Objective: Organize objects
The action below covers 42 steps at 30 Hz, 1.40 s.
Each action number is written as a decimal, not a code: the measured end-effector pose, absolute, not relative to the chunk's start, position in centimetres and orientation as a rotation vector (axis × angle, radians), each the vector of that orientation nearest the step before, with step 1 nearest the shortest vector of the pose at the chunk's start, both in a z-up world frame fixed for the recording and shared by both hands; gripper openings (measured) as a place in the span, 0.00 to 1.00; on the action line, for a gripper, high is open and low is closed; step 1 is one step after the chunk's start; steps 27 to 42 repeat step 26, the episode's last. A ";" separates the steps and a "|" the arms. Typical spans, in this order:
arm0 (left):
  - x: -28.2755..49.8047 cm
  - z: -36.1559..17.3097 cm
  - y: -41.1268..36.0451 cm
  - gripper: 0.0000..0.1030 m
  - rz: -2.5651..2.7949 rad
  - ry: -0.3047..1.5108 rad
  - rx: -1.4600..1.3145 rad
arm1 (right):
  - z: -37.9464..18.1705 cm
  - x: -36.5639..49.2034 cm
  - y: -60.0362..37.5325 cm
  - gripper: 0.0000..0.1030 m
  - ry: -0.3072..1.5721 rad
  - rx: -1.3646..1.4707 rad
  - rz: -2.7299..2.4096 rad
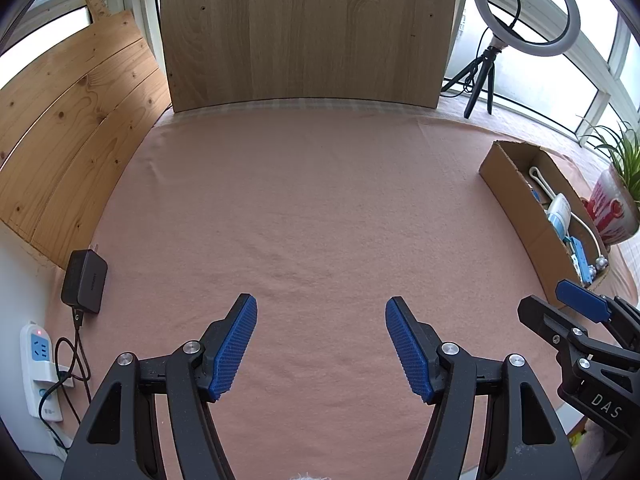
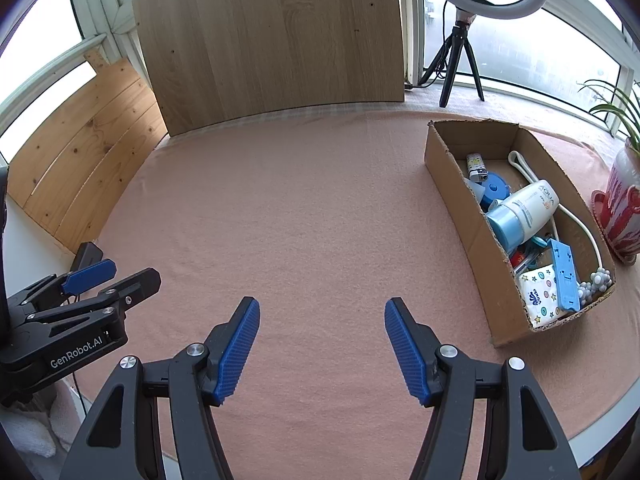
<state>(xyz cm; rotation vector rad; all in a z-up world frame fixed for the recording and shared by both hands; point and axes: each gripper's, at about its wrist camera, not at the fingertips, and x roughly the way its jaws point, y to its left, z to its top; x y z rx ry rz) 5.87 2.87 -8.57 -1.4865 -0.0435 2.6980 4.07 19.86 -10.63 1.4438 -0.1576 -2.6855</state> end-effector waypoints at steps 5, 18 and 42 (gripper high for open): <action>5.8 -8.6 2.9 0.68 2.696 -0.044 -1.488 | -10.7 4.0 19.8 0.60 -0.162 1.450 -2.686; 5.2 -8.9 2.9 0.68 2.682 -0.044 -1.497 | -11.0 3.7 19.8 0.60 -0.166 1.459 -2.684; 4.3 -9.6 2.7 0.68 2.672 -0.041 -1.518 | -11.4 3.3 19.8 0.60 -0.172 1.475 -2.681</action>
